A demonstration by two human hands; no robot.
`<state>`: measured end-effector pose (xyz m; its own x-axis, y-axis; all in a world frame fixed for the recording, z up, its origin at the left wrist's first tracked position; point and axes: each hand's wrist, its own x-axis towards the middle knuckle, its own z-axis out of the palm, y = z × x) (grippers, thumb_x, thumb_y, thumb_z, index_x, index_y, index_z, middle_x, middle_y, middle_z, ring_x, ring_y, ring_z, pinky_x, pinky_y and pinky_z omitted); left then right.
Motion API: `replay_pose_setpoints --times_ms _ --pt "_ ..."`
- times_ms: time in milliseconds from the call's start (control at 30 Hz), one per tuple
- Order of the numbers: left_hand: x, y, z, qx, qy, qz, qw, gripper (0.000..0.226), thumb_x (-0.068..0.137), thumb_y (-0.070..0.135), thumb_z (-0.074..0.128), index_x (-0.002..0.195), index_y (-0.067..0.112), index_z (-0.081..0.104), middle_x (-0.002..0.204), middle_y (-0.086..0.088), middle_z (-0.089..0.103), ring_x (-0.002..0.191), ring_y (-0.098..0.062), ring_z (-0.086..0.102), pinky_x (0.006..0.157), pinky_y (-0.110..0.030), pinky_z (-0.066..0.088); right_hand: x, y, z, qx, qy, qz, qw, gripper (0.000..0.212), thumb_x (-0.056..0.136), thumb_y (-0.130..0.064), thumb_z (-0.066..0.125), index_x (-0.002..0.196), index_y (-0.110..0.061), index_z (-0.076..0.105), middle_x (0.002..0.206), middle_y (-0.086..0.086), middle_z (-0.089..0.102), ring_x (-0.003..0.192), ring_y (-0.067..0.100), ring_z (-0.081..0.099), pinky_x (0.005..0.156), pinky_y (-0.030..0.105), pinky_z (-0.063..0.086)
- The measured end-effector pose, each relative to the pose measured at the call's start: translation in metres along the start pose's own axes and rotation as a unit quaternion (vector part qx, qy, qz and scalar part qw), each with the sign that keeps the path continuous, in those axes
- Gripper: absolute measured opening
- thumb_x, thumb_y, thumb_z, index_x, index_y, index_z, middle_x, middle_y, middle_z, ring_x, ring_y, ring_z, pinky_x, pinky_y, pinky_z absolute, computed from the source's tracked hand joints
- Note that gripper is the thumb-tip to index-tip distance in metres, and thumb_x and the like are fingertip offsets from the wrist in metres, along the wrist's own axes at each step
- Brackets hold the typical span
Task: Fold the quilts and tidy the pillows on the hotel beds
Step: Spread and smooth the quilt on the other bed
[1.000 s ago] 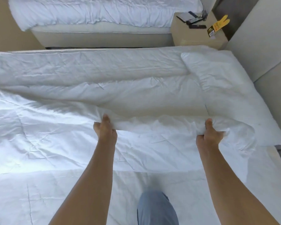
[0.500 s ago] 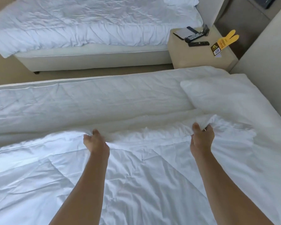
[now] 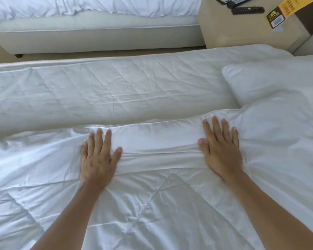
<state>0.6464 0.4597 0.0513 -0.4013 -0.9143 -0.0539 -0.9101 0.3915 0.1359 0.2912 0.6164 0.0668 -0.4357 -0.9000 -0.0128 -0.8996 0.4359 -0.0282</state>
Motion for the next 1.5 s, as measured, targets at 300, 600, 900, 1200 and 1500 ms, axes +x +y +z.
replay_pose_setpoints --times_ms 300,600,900,1200,1500 --pt "-0.022 -0.044 -0.038 0.059 -0.015 0.019 0.998 0.072 0.099 0.065 0.021 0.162 0.029 0.016 0.17 -0.002 0.011 0.156 -0.029 0.011 0.124 -0.05 0.013 0.004 0.013 -0.018 -0.027 0.009 -0.024 0.999 0.064 0.102 -0.047 0.026 0.158 -0.017 0.034 0.165 0.014 0.03 0.152 0.037 0.027 0.121 0.058 0.016" --pt "-0.064 -0.074 -0.057 0.05 0.003 -0.012 0.999 0.067 0.102 0.062 0.021 0.161 0.03 0.018 0.17 -0.005 0.011 0.156 -0.029 0.009 0.123 -0.053 0.011 -0.034 -0.197 -0.027 0.113 -0.019 -0.098 0.989 0.067 0.101 -0.058 0.023 0.161 -0.027 0.022 0.17 0.014 0.013 0.155 0.046 0.009 0.121 0.066 0.009" --pt "-0.108 -0.293 -0.089 0.025 -0.044 -0.262 0.964 0.071 0.091 0.077 0.01 0.156 0.05 0.003 0.17 0.004 0.003 0.156 -0.035 0.0 0.12 -0.064 0.005 -0.029 -0.29 0.009 0.034 0.0 -0.158 0.987 0.061 0.103 -0.056 0.022 0.158 -0.032 0.031 0.168 0.007 0.026 0.154 0.041 0.018 0.119 0.065 0.013" --pt "-0.071 -0.311 -0.047 0.026 -0.005 -0.242 0.97 0.064 0.097 0.07 0.016 0.156 0.049 0.003 0.169 0.0 0.003 0.154 -0.037 0.004 0.112 -0.074 0.008 -0.019 -0.301 0.03 0.047 0.031 -0.127 0.99 0.06 0.104 -0.048 0.022 0.16 -0.028 0.029 0.168 0.005 0.026 0.156 0.033 0.017 0.123 0.059 0.011" --pt "-0.086 -0.156 -0.039 -0.058 -0.011 -0.068 0.996 0.073 0.096 0.074 0.005 0.16 0.04 0.003 0.17 -0.006 0.006 0.155 -0.037 0.007 0.114 -0.07 0.015 -0.017 -0.3 0.039 0.063 0.022 -0.123 0.99 0.056 0.106 -0.045 0.02 0.161 -0.032 0.021 0.169 -0.001 0.021 0.157 0.028 0.012 0.126 0.055 0.006"
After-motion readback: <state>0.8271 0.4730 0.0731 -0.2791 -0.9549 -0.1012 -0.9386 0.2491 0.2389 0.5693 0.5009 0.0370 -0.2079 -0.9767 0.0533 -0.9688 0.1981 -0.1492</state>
